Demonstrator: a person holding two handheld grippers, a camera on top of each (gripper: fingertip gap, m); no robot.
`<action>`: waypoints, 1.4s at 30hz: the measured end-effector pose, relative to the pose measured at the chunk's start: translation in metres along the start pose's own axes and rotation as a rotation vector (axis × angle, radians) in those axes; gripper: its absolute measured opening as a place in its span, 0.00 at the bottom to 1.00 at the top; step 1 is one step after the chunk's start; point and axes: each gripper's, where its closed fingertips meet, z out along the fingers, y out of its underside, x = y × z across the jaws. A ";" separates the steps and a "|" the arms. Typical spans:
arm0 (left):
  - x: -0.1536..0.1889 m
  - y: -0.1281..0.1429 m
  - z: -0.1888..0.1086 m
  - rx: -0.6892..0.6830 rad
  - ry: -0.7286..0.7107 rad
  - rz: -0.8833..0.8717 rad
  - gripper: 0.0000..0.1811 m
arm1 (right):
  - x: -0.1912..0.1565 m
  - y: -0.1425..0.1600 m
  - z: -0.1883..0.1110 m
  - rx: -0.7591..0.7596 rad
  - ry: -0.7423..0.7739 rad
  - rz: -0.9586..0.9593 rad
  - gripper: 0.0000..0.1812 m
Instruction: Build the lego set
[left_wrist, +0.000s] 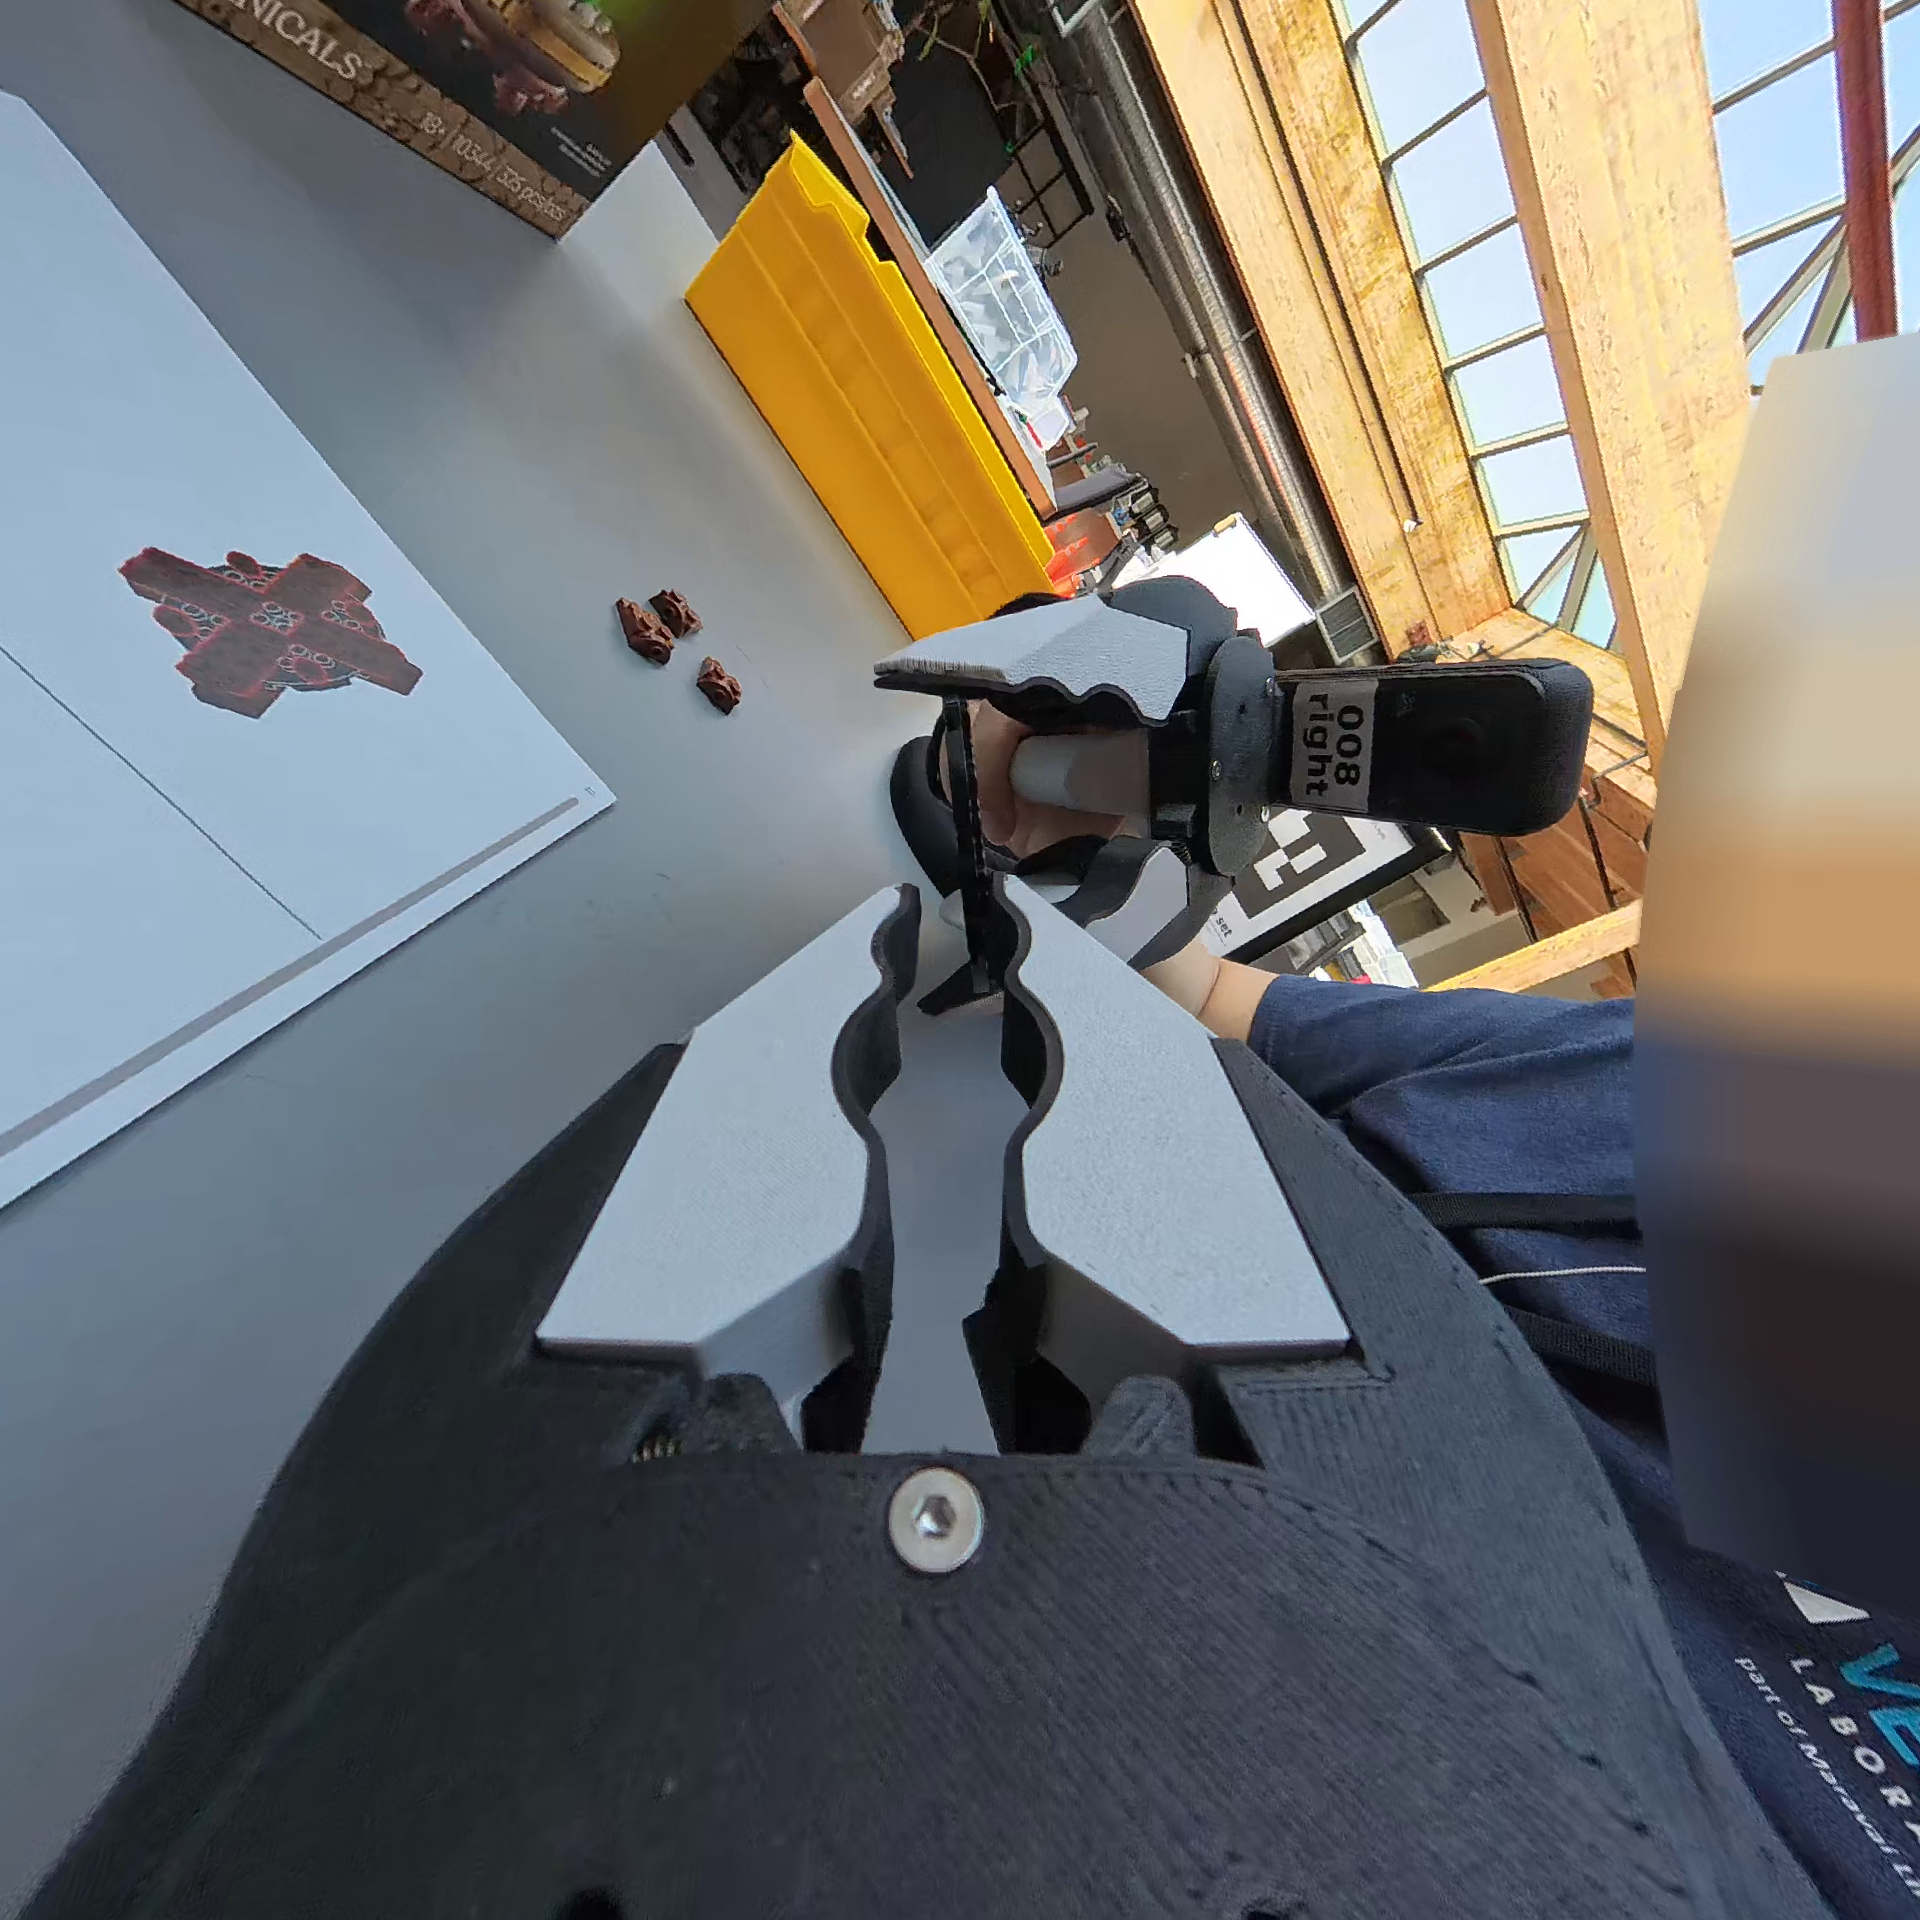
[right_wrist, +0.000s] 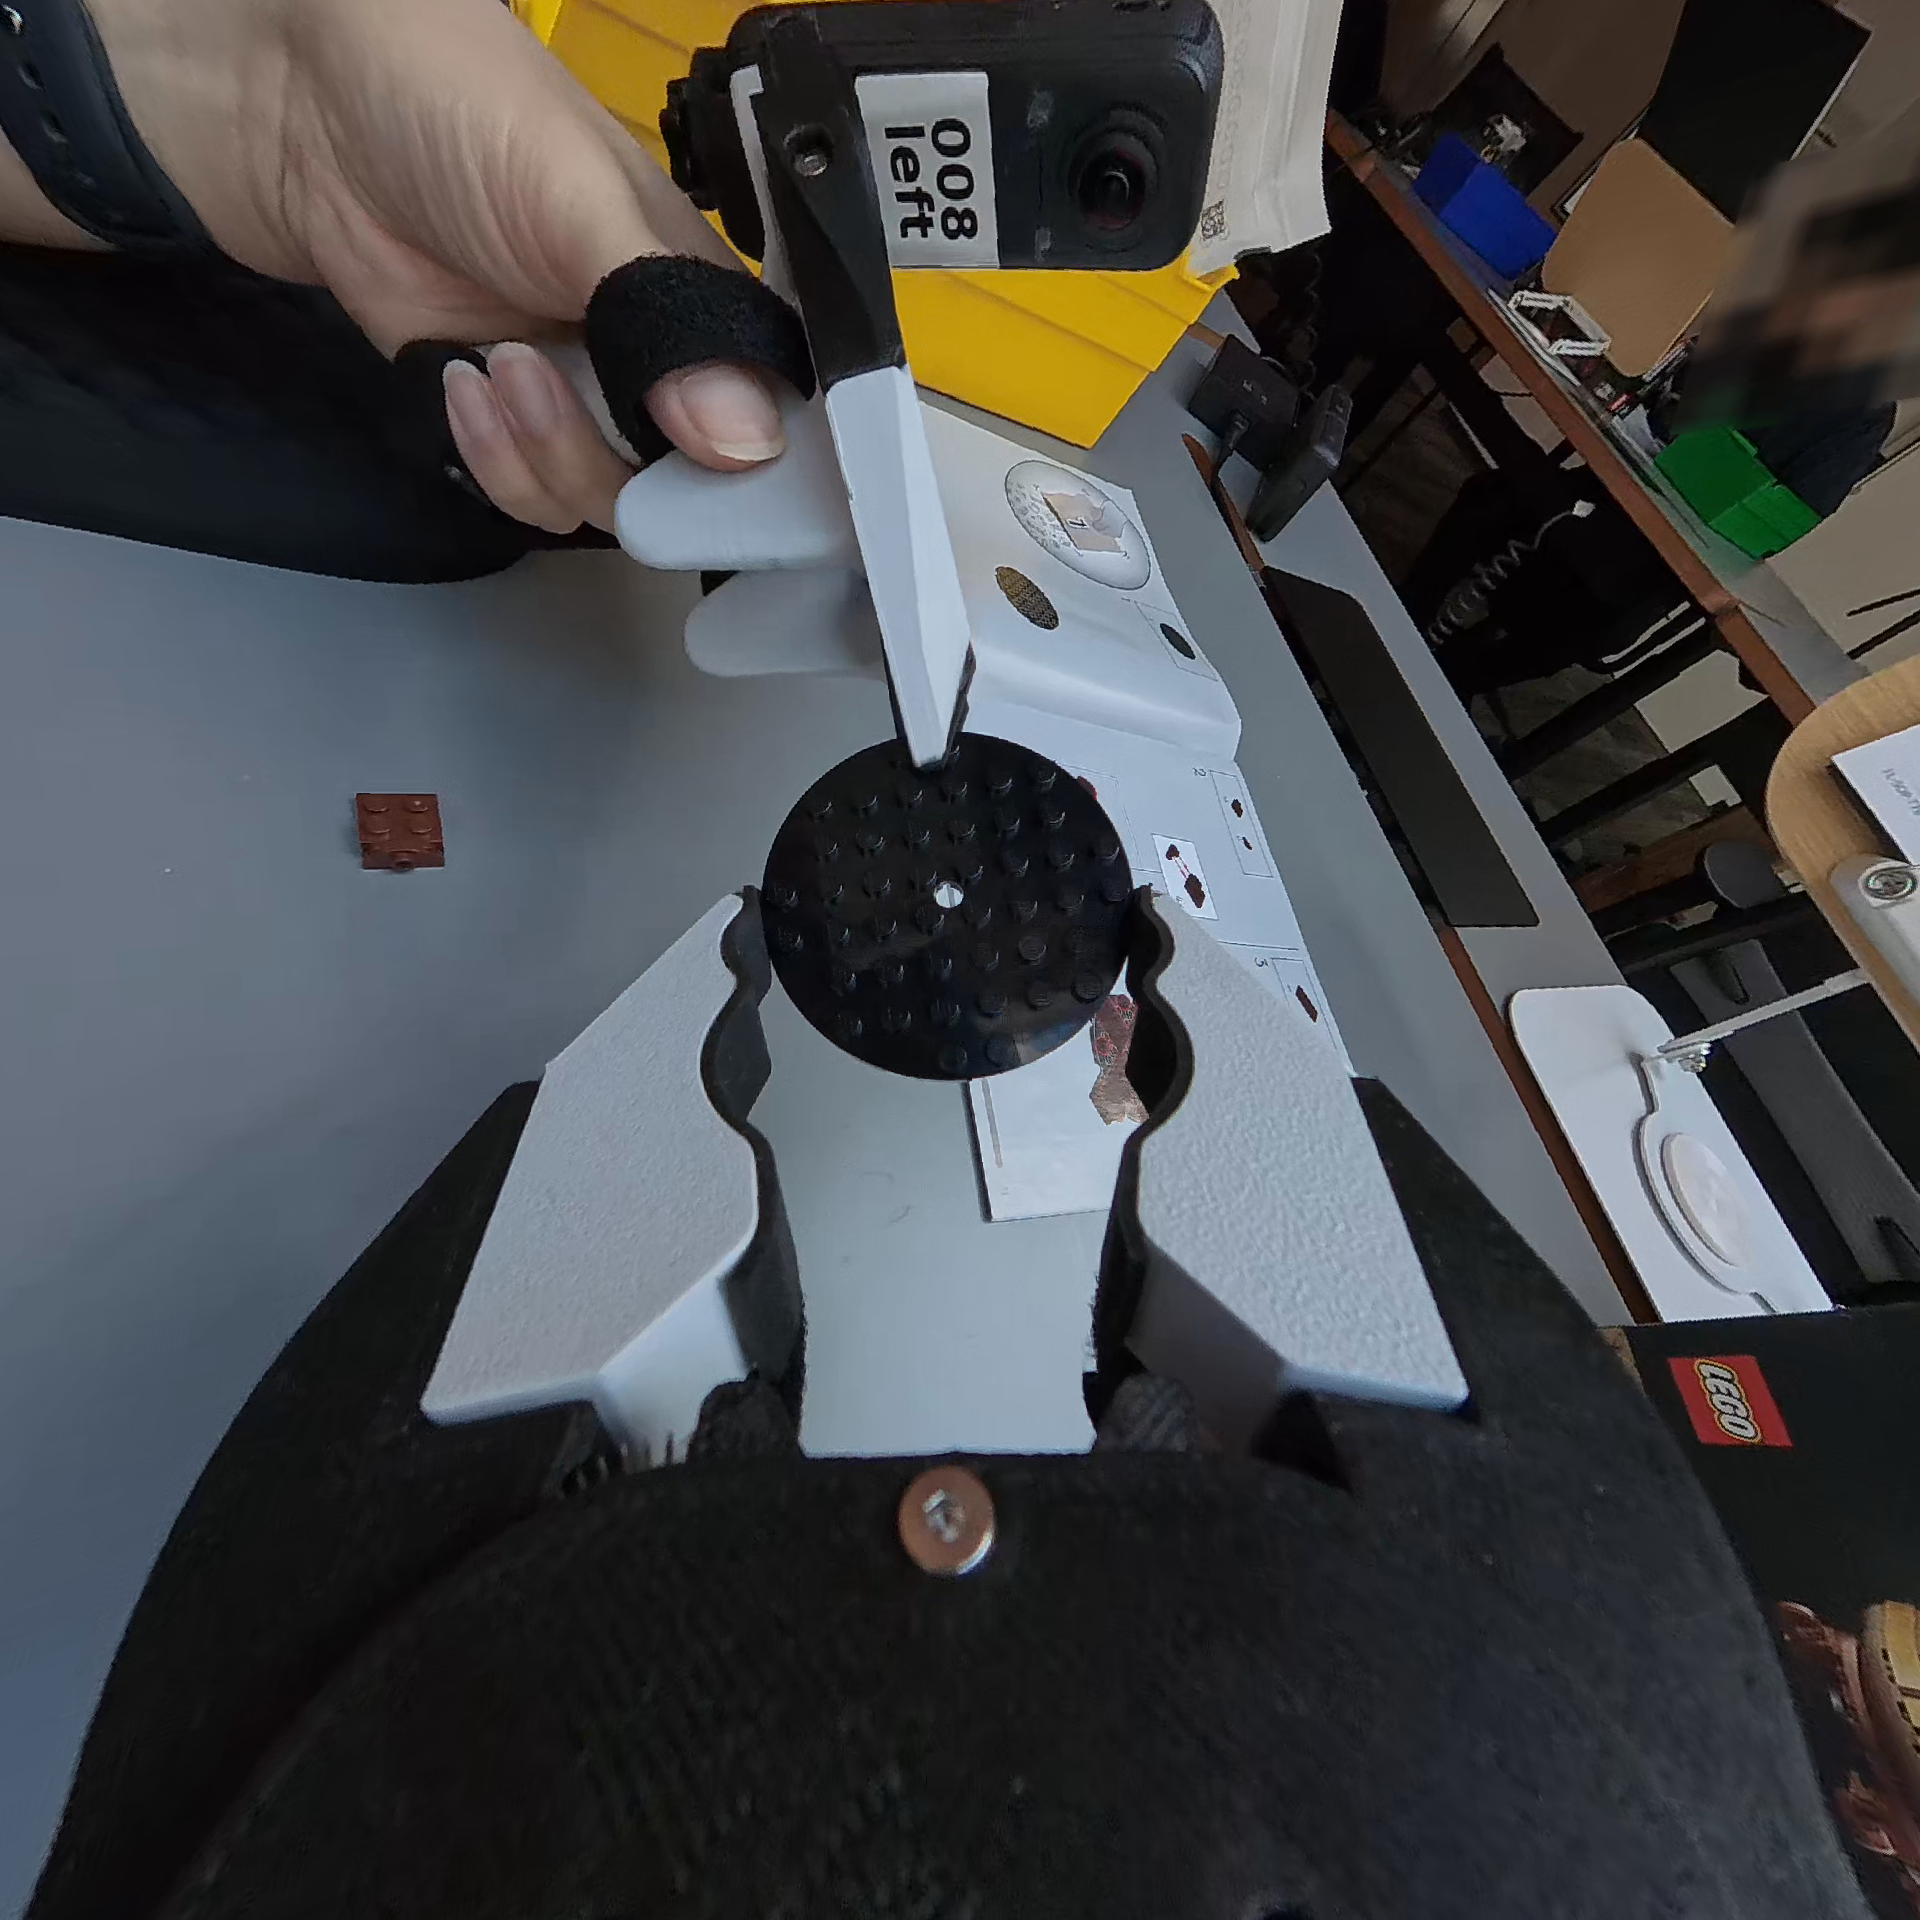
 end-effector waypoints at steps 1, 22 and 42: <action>0.001 0.001 0.002 -0.001 0.018 -0.009 0.01 | 0.000 0.002 0.001 -0.010 0.000 -0.004 0.38; 0.000 0.013 0.013 -0.075 -0.100 0.070 0.01 | -0.012 0.017 0.008 -0.201 0.021 -0.211 0.46; 0.003 0.013 0.018 -0.046 -0.160 0.093 0.01 | -0.008 0.025 0.017 -0.231 0.034 -0.197 0.46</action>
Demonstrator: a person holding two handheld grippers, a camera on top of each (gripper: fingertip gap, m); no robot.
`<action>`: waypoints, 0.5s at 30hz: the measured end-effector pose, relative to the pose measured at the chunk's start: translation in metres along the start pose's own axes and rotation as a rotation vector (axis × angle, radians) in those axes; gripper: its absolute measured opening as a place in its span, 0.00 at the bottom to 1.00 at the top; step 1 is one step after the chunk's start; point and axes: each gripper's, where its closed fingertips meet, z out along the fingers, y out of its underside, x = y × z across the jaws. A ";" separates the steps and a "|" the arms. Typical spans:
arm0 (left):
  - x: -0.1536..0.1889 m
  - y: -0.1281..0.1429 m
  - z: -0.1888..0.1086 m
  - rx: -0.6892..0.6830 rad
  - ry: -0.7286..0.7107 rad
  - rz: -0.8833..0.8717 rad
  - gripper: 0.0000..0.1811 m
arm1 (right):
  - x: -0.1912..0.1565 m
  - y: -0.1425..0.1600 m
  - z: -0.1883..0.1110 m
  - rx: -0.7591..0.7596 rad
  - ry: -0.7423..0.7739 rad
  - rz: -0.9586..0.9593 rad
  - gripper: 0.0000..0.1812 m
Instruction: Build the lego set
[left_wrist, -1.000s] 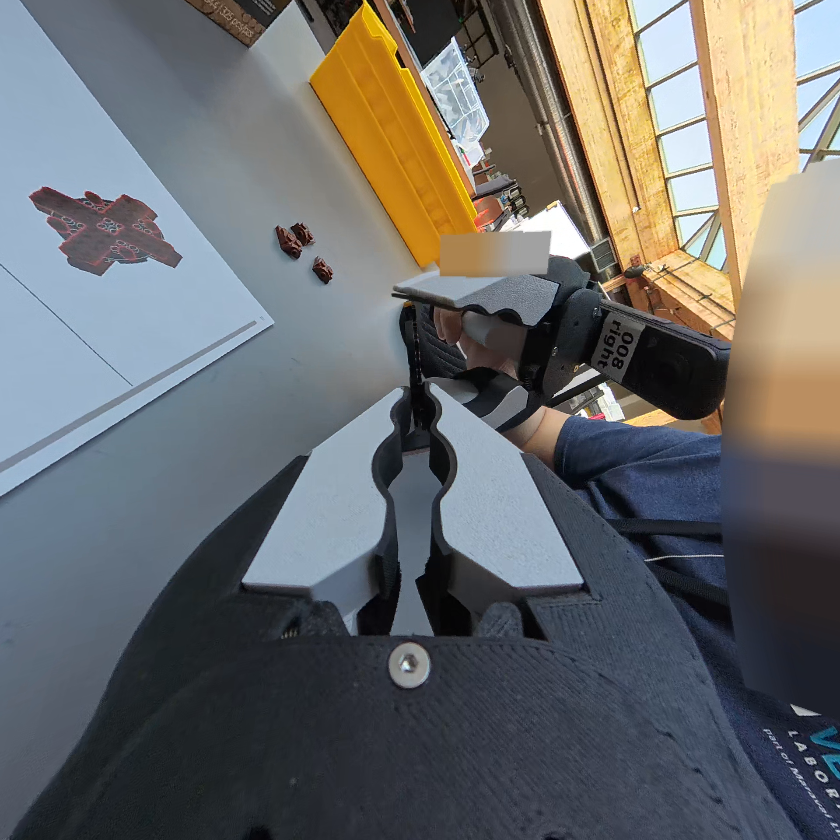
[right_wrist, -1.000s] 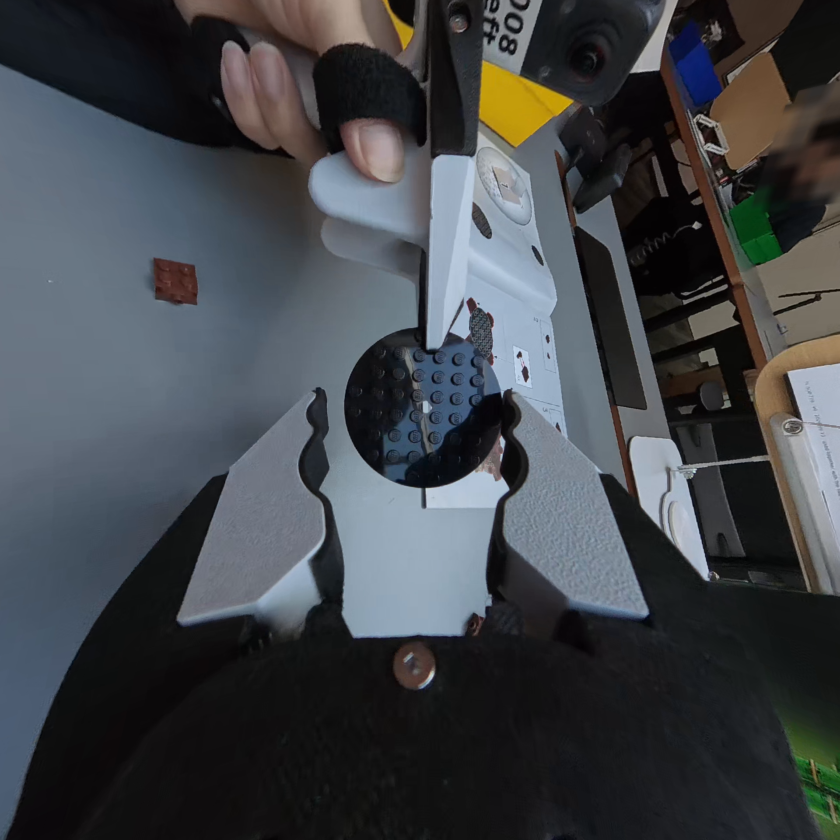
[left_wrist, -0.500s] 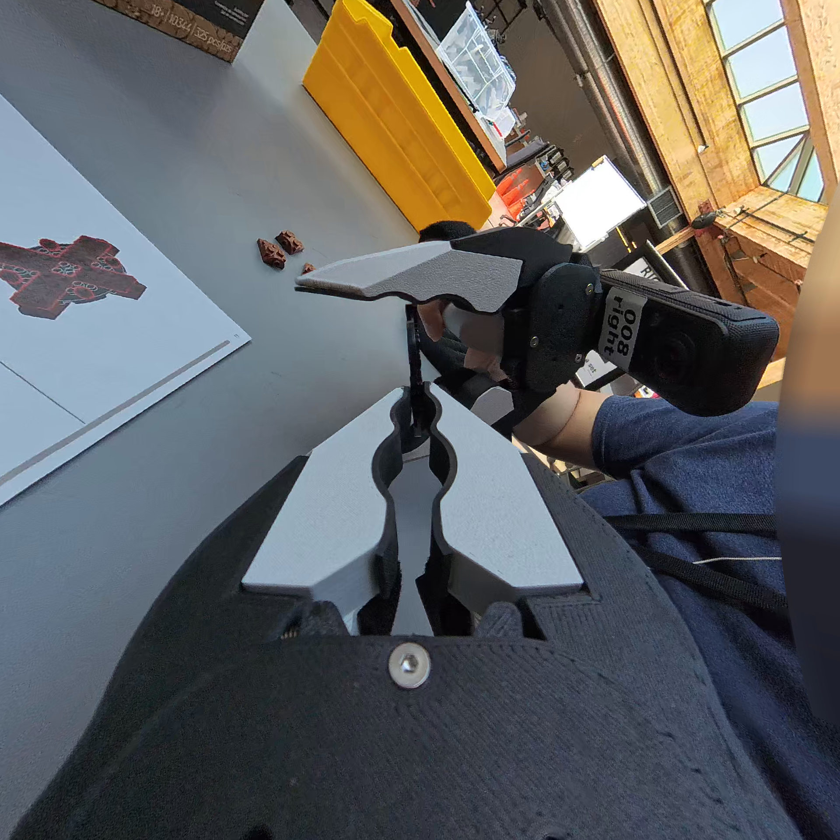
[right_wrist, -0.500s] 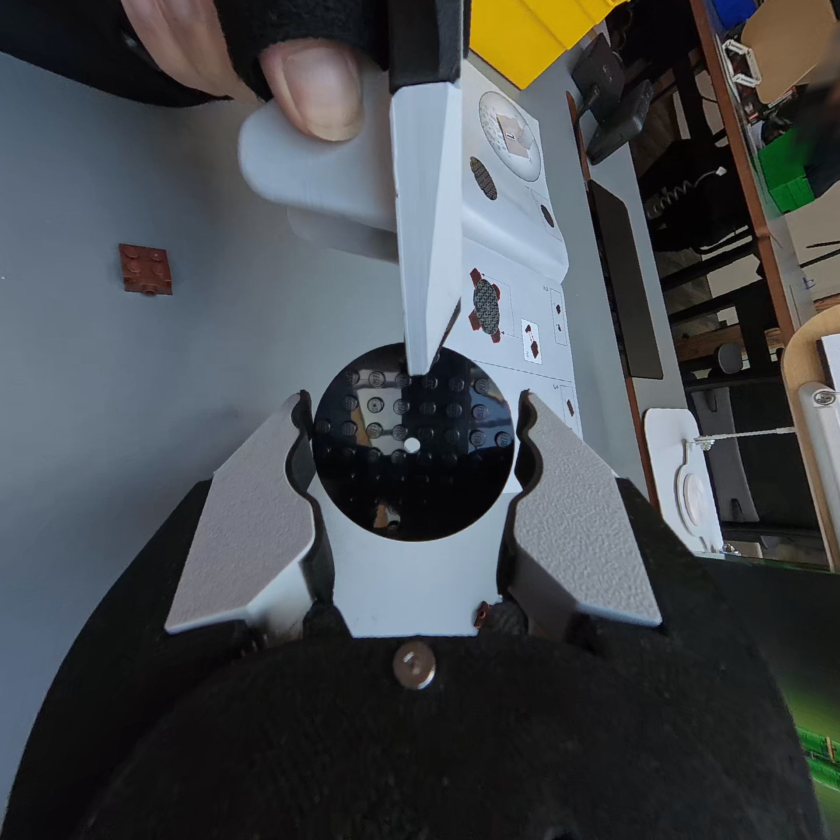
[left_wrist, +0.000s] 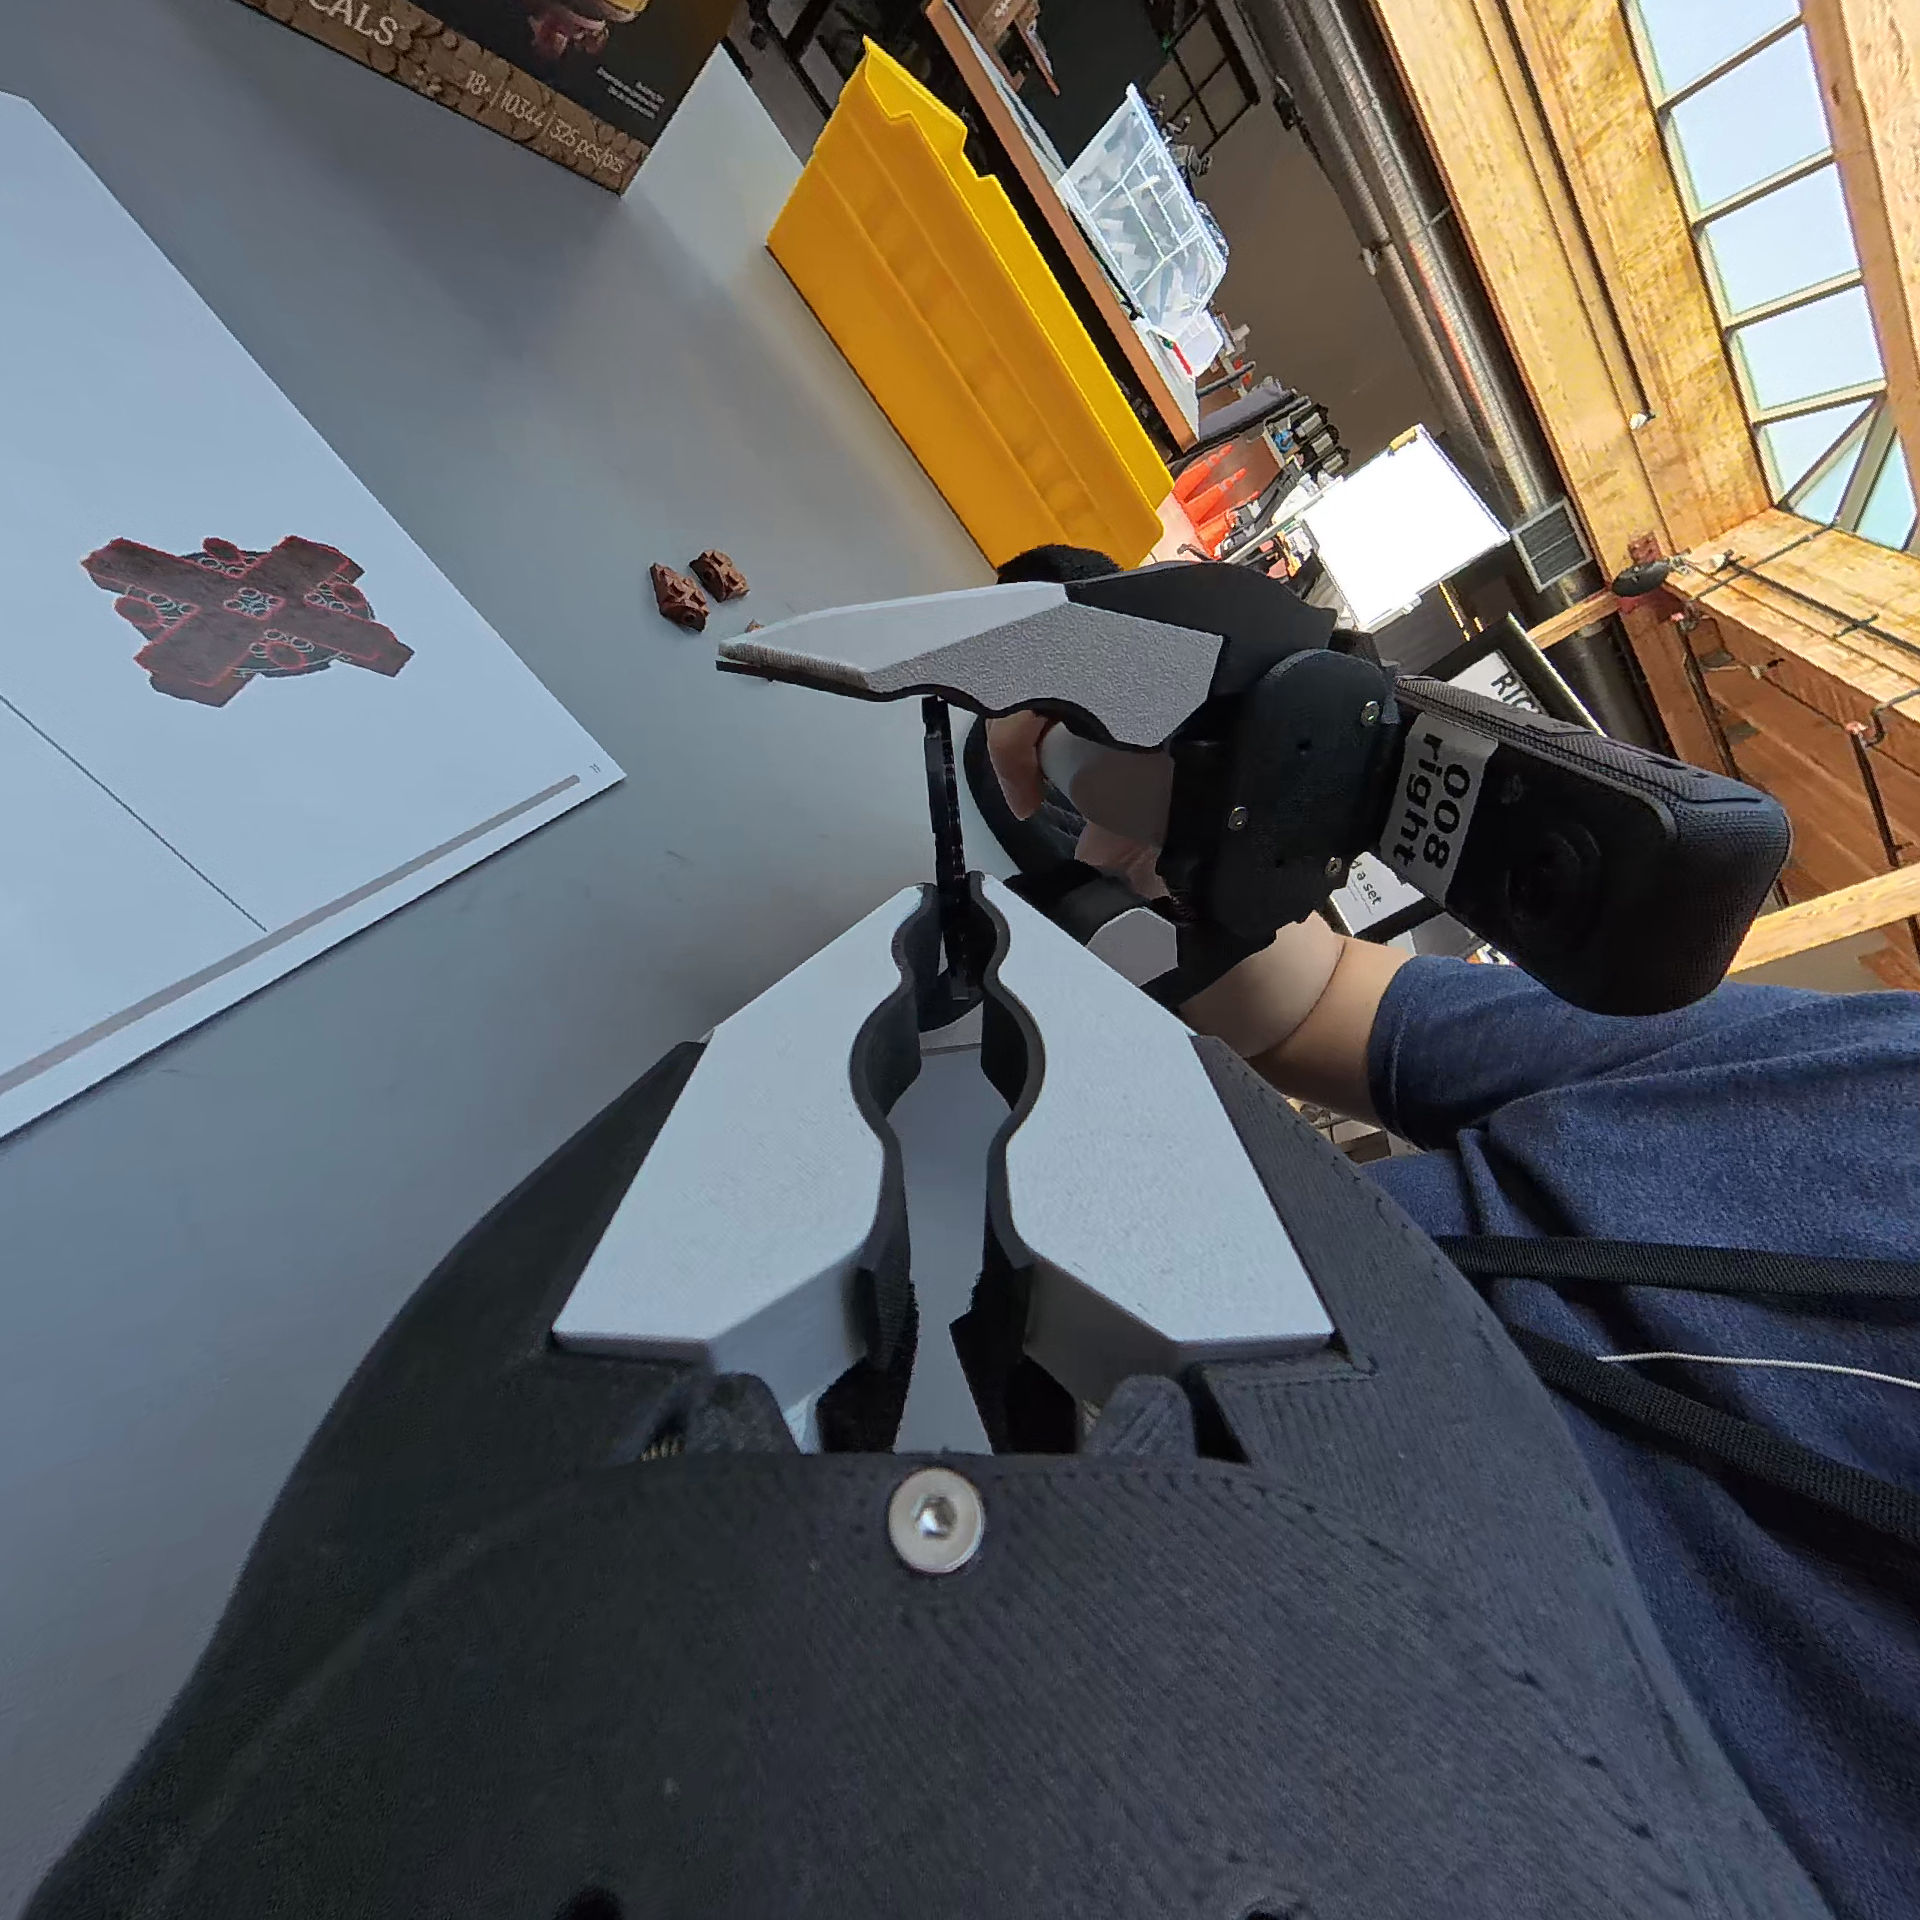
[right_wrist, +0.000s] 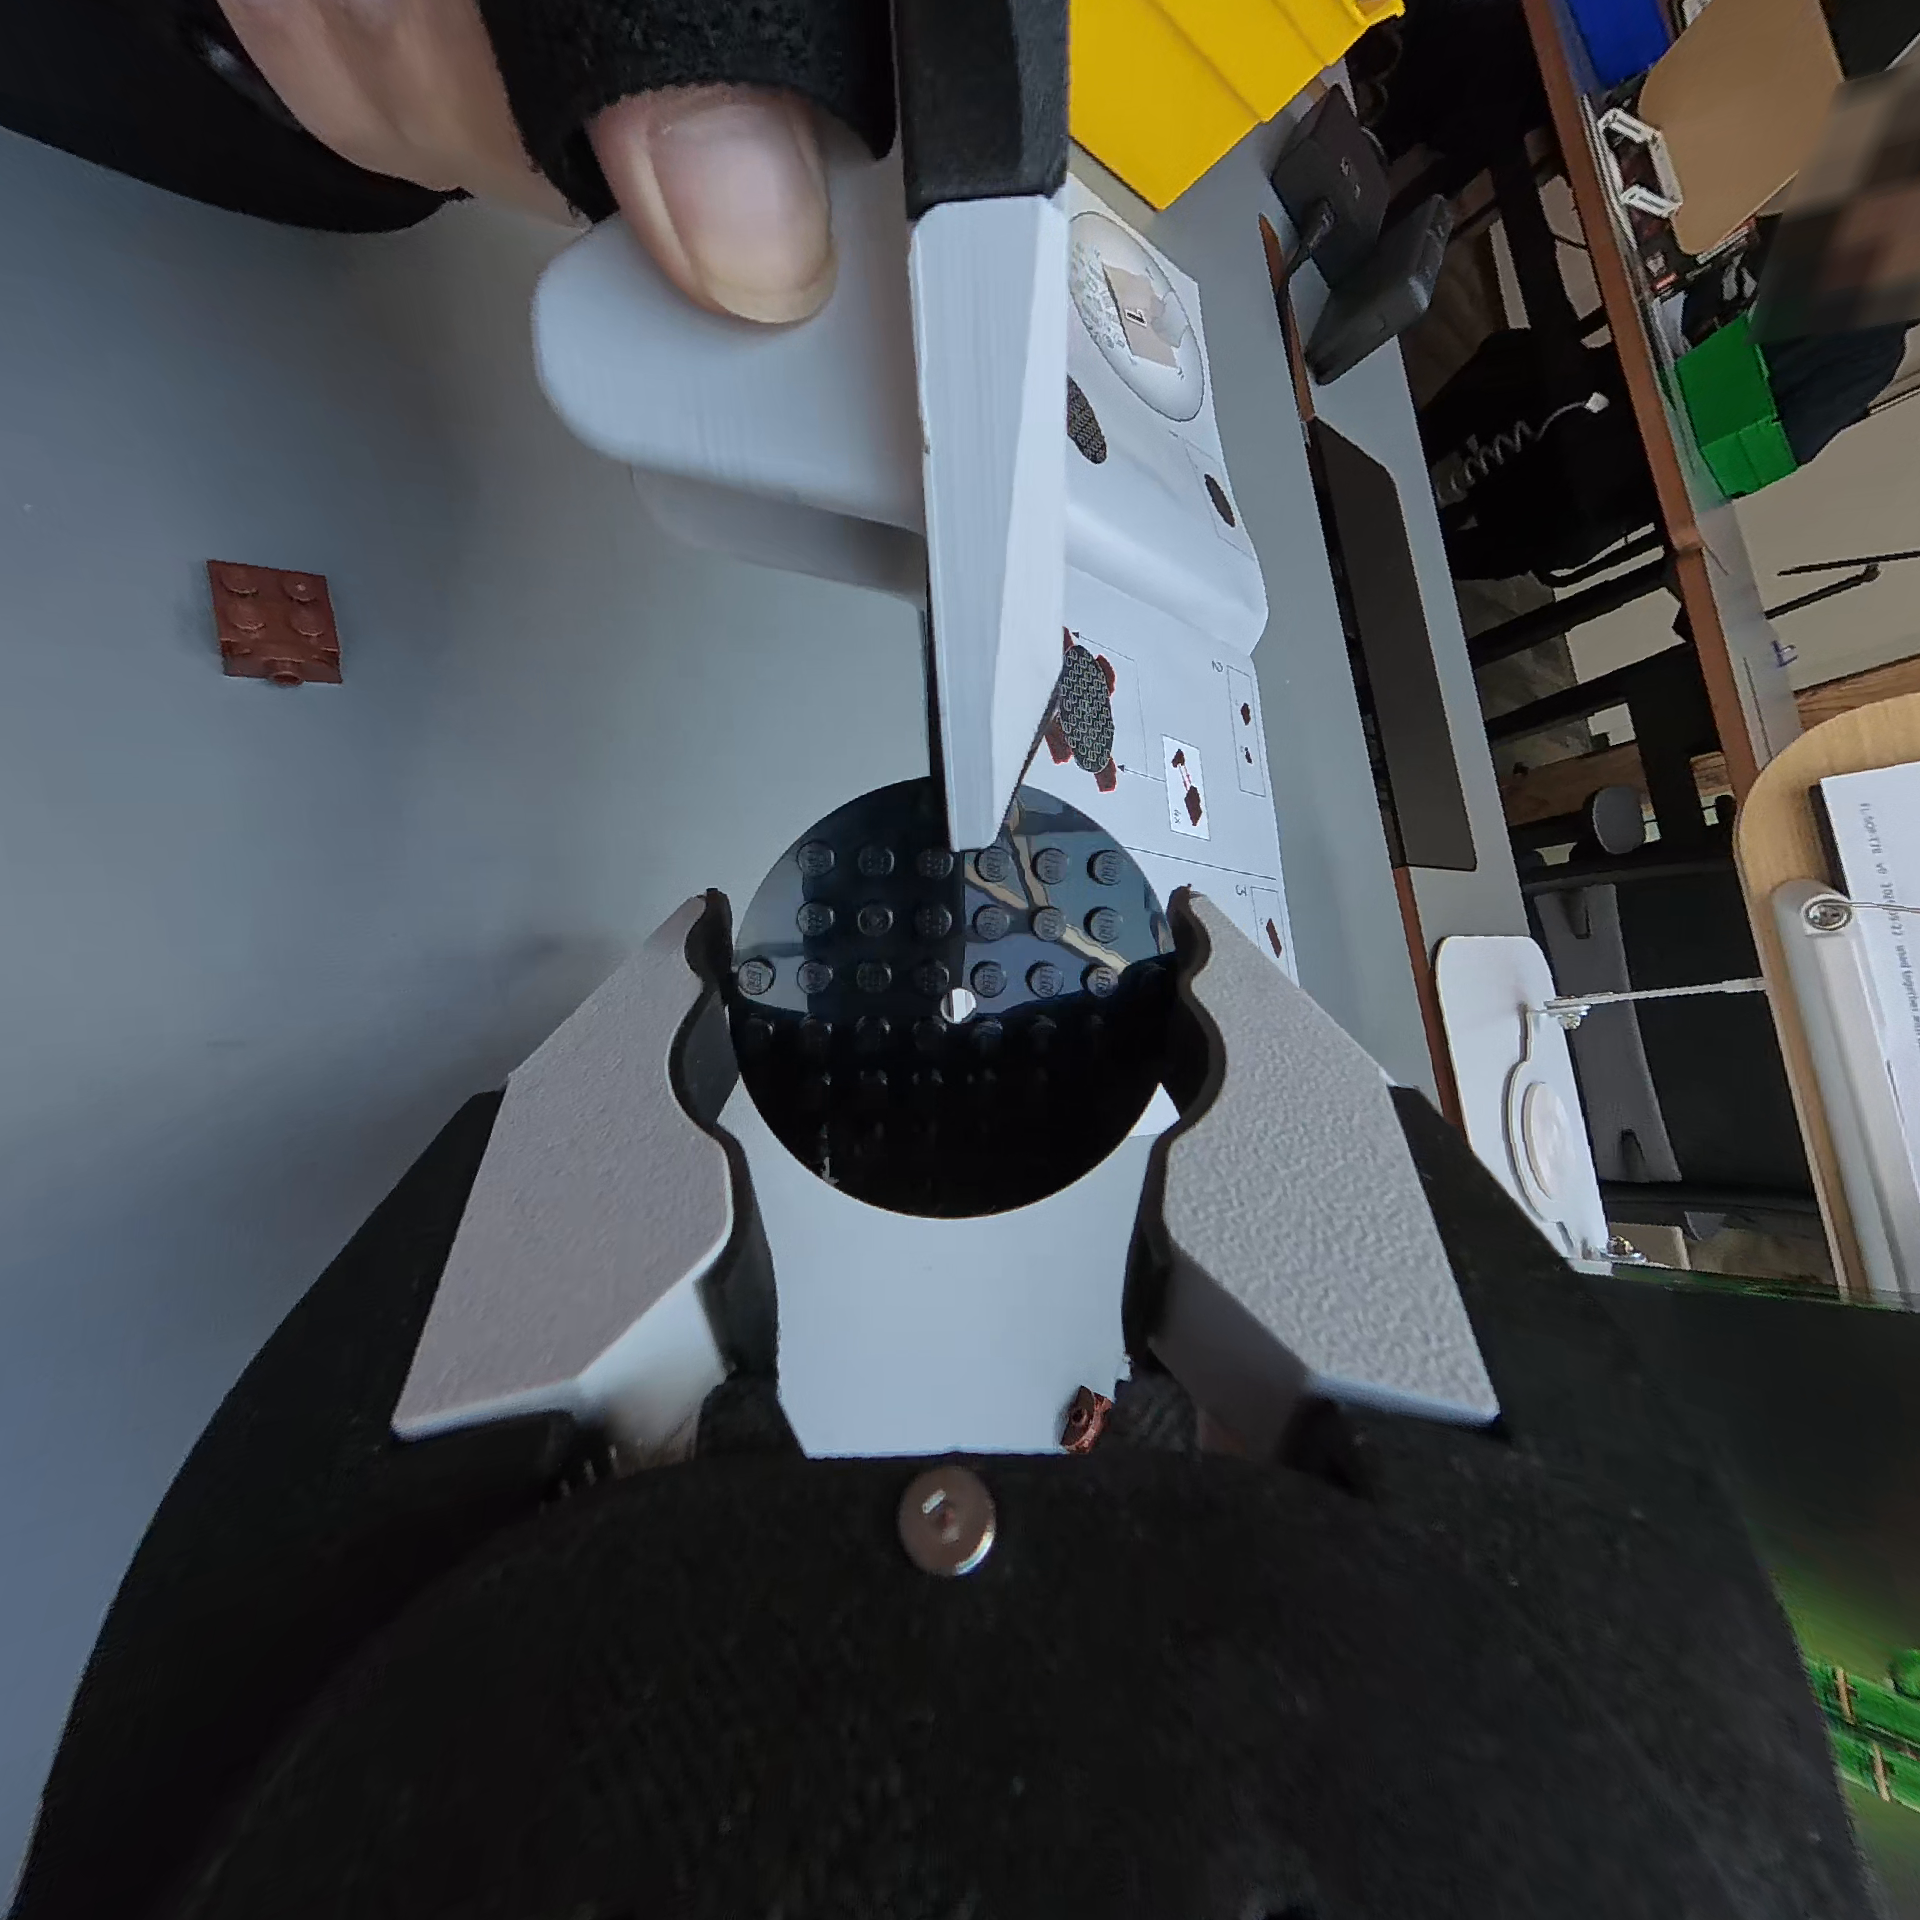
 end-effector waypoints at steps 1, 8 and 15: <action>0.000 0.001 0.000 -0.004 -0.005 0.006 0.01 | -0.001 0.001 0.000 -0.008 -0.004 -0.004 0.46; -0.001 0.007 0.005 -0.047 -0.072 0.101 0.01 | -0.007 0.010 0.002 -0.050 -0.034 -0.035 0.45; 0.008 0.006 -0.026 -0.118 -0.140 0.448 0.17 | 0.000 0.013 -0.010 -0.060 -0.030 -0.016 0.45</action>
